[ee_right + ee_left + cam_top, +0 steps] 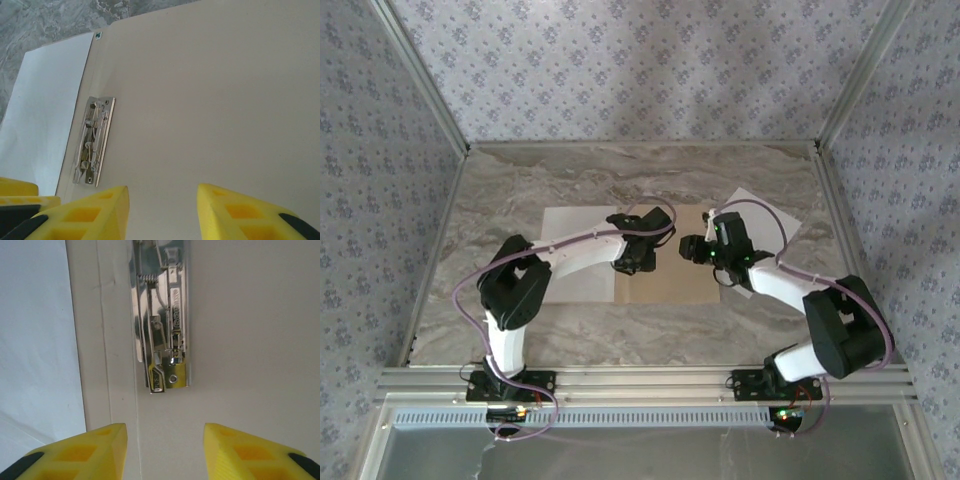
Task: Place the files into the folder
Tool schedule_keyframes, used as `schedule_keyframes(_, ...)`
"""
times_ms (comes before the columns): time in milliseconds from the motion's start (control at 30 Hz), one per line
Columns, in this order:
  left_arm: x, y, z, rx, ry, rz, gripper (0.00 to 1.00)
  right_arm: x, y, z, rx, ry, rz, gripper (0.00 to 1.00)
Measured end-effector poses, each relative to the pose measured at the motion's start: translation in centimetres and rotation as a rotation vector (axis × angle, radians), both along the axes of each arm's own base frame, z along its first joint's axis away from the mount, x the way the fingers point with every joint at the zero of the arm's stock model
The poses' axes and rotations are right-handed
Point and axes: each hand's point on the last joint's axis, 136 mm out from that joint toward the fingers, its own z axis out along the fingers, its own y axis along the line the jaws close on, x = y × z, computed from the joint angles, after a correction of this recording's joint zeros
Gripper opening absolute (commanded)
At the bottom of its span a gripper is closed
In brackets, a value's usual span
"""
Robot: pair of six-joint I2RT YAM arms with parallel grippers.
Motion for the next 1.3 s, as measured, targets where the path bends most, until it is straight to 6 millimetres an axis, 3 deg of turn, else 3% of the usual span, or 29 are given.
schedule_keyframes(267,-0.1,0.3,-1.5,0.027,0.030,0.012,0.28,0.6,-0.9,-1.4,-0.012,0.036,-0.030,0.41)
schedule_keyframes(500,0.2,0.7,-2.2,0.030,0.049,0.023,0.23,1.0,-0.8,-1.8,-0.014,0.050,-0.029,0.40)
schedule_keyframes(900,0.9,0.7,-2.5,0.011,0.053,0.023,0.25,1.3,0.0,-2.2,0.005,0.072,0.001,0.40)
schedule_keyframes(1300,1.0,0.6,-2.6,-0.003,0.063,0.013,0.18,1.5,0.1,-3.6,-0.018,0.130,0.000,0.38)
